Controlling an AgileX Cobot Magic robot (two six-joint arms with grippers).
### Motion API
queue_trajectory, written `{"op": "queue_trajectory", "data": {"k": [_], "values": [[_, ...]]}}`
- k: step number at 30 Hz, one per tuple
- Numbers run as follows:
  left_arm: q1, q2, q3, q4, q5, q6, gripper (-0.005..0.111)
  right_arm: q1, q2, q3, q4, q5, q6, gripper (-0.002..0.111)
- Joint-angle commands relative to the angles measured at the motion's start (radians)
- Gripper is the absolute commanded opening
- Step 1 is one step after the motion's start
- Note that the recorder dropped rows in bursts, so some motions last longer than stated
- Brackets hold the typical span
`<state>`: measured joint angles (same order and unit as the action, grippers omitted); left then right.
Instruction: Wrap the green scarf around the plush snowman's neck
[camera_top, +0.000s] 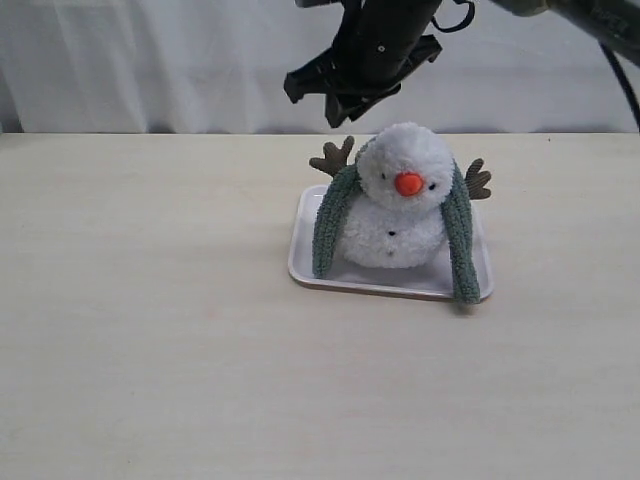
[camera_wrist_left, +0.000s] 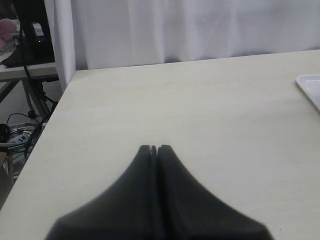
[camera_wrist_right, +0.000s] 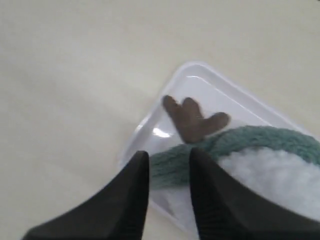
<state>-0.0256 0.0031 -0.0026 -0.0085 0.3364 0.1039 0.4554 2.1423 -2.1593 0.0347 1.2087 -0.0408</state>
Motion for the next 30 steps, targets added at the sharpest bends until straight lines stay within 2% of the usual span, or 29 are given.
{"op": "queue_trajectory", "data": {"k": [1,8,11,17,23,30], "values": [[0.001,-0.003,0.003,-0.002,-0.014,0.0,0.0,0.008,-0.062,0.035,0.192,0.012,-0.035,0.047],[0.001,-0.003,0.003,-0.002,-0.014,0.0,0.0,0.109,-0.144,0.321,0.027,-0.001,0.092,0.049],[0.001,-0.003,0.003,-0.002,-0.014,0.0,0.0,0.136,-0.183,0.466,0.002,-0.159,0.176,0.05],[0.001,-0.003,0.003,-0.002,-0.014,0.0,0.0,0.141,-0.217,0.688,-0.002,-0.419,0.276,0.069],[0.001,-0.003,0.003,-0.002,-0.014,0.0,0.0,0.141,-0.17,0.804,0.005,-0.681,0.318,0.069],[0.001,-0.003,0.003,-0.002,-0.014,0.0,0.0,0.139,-0.087,0.81,-0.005,-0.767,0.334,0.069]]}}
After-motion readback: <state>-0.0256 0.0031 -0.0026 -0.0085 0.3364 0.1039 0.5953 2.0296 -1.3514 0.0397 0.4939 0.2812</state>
